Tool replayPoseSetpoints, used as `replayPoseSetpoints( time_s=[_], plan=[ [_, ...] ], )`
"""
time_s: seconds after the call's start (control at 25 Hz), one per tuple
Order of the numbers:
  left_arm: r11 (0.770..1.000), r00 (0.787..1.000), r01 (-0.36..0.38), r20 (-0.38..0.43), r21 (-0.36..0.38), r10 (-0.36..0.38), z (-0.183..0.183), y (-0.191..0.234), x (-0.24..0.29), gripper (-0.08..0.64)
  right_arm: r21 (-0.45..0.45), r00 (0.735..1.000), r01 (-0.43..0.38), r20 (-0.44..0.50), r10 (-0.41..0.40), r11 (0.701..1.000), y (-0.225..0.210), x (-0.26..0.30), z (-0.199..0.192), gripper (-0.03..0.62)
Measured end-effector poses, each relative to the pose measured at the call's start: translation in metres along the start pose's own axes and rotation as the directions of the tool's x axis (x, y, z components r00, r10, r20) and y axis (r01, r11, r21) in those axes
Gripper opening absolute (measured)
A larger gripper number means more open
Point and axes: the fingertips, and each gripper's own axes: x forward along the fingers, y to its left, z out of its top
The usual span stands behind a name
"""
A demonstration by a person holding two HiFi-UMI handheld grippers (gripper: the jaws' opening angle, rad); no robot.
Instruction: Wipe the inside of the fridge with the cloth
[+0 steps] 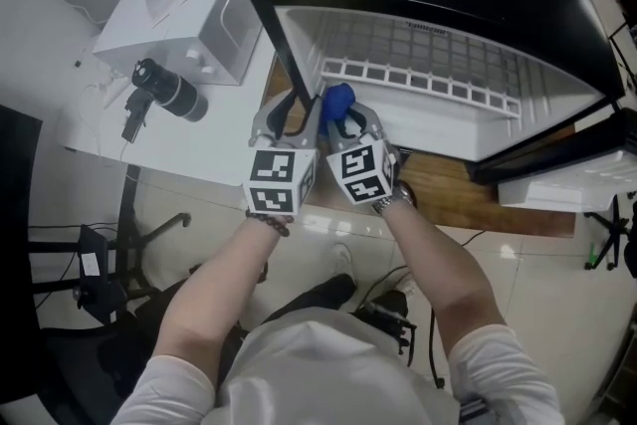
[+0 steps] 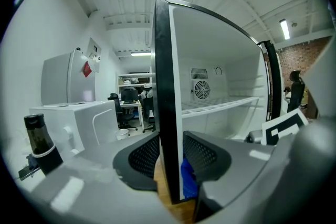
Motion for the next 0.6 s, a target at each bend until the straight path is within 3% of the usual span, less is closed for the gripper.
replayPoseSetpoints(
  time_s=[0.6],
  plan=[
    [1.0,1.0,-0.004,0.008,-0.027,0.004,-0.005,0.001,0.007,0.135,-0.007,0.998,0.06,0.009,-0.06,0.998,-0.026,0.023,-0.001,0.069]
  ],
)
